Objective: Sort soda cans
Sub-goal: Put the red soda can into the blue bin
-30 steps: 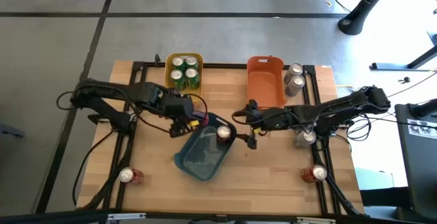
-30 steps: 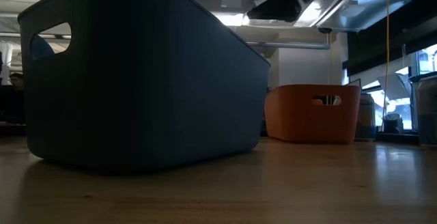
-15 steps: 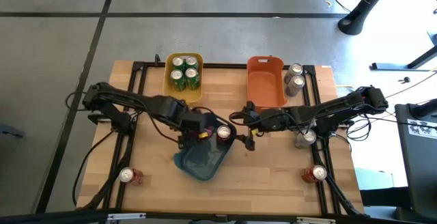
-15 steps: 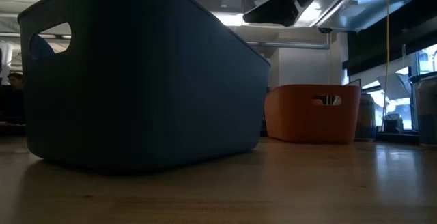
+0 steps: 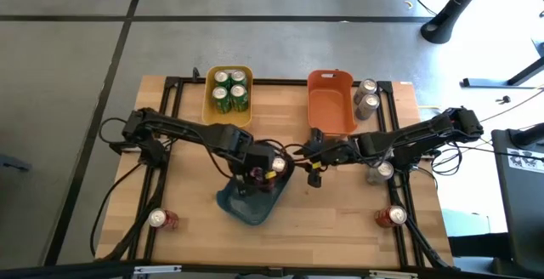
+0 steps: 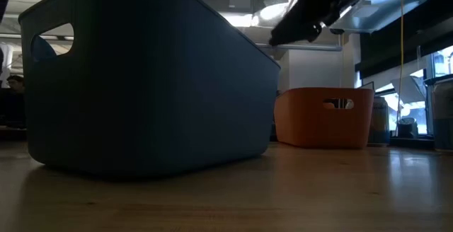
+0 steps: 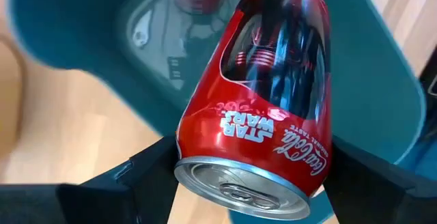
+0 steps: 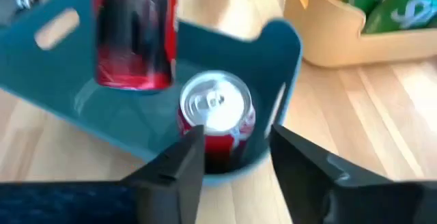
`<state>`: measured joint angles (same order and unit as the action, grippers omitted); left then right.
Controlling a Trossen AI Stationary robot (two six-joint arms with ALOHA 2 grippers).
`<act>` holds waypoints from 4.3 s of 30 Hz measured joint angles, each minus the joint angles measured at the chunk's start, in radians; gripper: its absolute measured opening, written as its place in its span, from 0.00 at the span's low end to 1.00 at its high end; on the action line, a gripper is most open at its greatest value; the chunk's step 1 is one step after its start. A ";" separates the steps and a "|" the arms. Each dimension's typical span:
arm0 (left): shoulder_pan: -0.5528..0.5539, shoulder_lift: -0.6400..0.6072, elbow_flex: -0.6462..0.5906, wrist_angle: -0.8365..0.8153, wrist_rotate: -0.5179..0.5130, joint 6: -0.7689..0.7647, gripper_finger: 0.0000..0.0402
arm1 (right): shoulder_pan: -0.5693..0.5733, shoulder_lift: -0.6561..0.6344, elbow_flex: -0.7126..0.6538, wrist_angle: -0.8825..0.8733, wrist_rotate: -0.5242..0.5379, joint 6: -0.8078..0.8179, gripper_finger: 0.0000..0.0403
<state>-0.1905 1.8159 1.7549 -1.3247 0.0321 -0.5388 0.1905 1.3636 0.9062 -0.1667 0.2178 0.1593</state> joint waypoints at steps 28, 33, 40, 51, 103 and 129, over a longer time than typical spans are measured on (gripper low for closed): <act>0.001 0.176 0.005 0.092 0.009 0.095 0.77 | 0.000 0.015 0.000 -0.111 0.000 0.028 0.33; 0.009 0.176 -0.007 0.108 0.008 0.106 0.79 | 0.000 0.015 0.000 -0.112 0.000 0.029 0.33; 0.015 0.176 -0.036 0.165 0.005 0.117 0.79 | 0.000 0.015 0.000 -0.111 0.000 0.029 0.33; 0.014 0.176 -0.038 0.249 -0.045 0.161 0.79 | 0.000 0.015 0.000 -0.087 -0.001 0.027 0.33; -0.009 0.184 -0.056 0.393 -0.043 0.330 0.90 | 0.000 0.016 0.000 -0.066 0.002 -0.009 0.33; -0.042 0.066 -0.053 0.318 -0.070 0.300 0.90 | 0.000 0.016 -0.001 -0.070 -0.002 -0.008 0.33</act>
<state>-0.2321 1.8816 1.7016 -1.0063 -0.0379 -0.2390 0.1902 1.3796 0.9054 -0.2364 0.2158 0.1510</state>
